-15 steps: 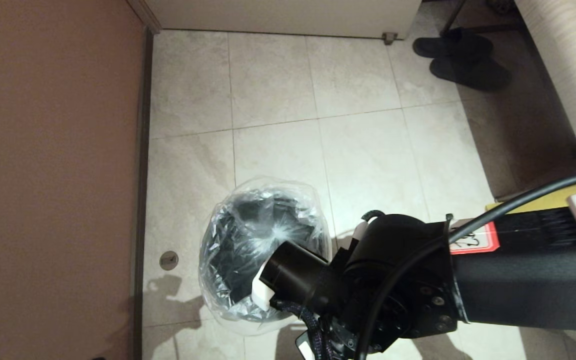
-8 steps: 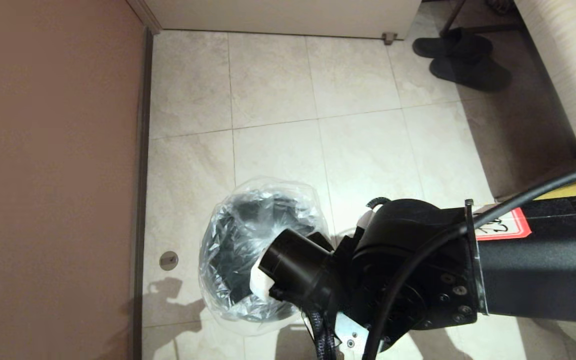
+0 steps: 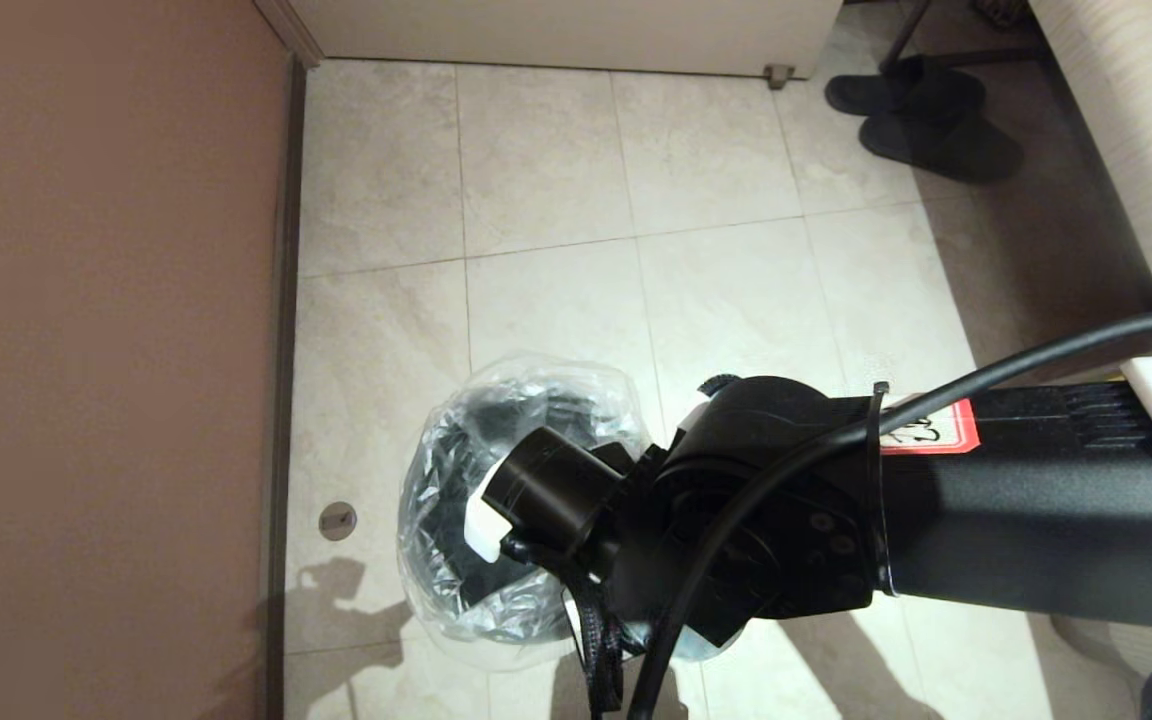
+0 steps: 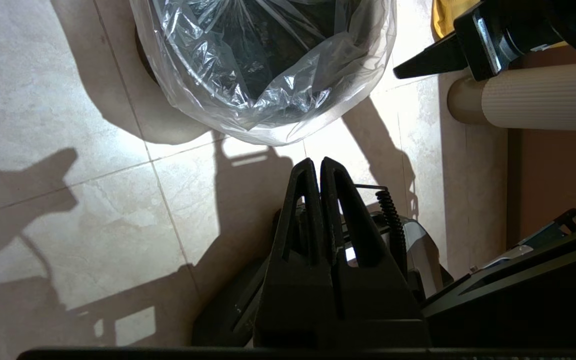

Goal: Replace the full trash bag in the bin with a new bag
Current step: Put the new garbage bag on the trash can

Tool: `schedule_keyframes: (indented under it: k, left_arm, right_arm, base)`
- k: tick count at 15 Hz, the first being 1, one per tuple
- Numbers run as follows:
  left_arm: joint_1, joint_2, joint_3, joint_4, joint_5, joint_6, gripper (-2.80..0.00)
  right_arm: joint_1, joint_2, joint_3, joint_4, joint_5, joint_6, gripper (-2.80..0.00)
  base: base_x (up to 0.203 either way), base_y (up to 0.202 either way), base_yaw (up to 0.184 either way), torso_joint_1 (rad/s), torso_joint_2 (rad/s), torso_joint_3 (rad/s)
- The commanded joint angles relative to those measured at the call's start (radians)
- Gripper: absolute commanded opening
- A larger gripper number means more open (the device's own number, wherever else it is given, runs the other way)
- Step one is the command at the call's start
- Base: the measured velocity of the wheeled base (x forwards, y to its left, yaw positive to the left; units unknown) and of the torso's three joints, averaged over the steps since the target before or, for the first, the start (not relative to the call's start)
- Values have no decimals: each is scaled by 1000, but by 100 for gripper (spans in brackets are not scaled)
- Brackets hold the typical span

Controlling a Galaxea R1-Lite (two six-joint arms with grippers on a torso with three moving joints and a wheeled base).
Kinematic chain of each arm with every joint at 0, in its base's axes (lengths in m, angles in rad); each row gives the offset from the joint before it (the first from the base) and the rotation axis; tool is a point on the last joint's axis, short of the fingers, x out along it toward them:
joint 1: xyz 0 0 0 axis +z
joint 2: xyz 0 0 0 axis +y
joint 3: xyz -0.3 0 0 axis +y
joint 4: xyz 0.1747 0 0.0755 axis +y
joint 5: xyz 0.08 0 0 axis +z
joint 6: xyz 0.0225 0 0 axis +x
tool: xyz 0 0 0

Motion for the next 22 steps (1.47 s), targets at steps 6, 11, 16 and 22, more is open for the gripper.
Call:
schedule_keyframes:
  k: [6,11,16,22]
  left_arm:
    - [1,3,-1,-6,-2,-3,-280]
    - [1,-3,1,-7,-2,-3,-280]
    - [0,-11,2,-6,-2,-3,-280]
    - [1,-11,4,-5,-2,-3,-280]
  right_arm:
    - [4,124,-72,-19,11,4,0]
    - [-20,174,-131,-43,5,-20,0]
    - [-42,165,-128,-95,0,-60,0]
    - [-48,85,-106,-20,-33,-56,0]
  base:
    - [0,0,0,0,0,0]
    - [0,0,0,0,0,0]
    - [0,0,0,0,0,0]
    - [0,0,0,0,0,0]
